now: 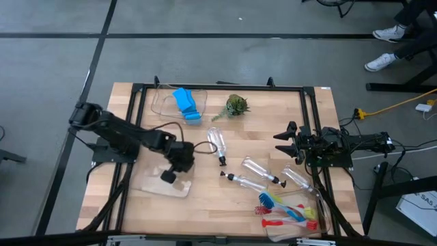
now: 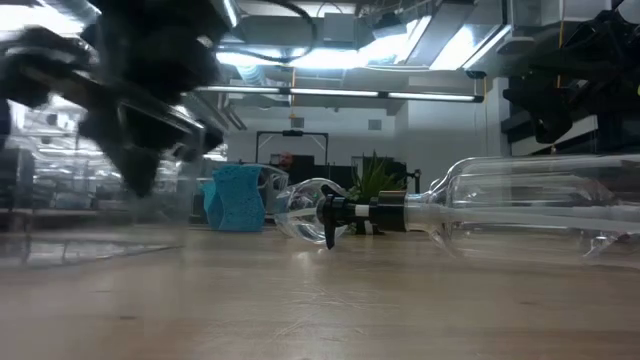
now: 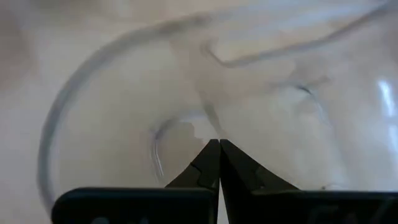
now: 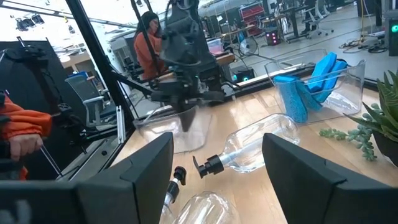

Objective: Pick & Place Kitchen Sink Supplies
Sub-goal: Move the bottom left transparent bin to the middle left of the table, then put the transparent soap dispenser into the middle transparent bin

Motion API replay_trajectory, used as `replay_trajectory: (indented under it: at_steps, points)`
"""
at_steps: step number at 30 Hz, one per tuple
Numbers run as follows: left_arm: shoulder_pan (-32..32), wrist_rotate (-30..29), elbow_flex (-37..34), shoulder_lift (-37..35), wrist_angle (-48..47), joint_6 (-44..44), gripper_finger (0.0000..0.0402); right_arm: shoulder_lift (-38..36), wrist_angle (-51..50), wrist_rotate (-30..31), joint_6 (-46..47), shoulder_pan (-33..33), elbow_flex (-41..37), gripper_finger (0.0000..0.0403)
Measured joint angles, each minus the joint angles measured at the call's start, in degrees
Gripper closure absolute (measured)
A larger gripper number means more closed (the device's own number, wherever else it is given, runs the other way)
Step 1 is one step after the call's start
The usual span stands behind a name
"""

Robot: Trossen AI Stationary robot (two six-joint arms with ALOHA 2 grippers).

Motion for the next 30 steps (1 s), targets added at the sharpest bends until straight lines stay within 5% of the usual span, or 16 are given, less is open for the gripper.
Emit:
replay_trajectory:
  at_steps: [14,30]
  points:
    - [14.98,-2.94,5.97,1.56,11.98,-2.40,0.0400,0.00,0.00,0.00,0.00,0.00,0.00,0.0158]
    - [13.57,-2.70,17.82,1.56,12.70,-5.24,0.0399,0.00,0.01,0.00,-0.01,0.00,-0.01,0.0158]
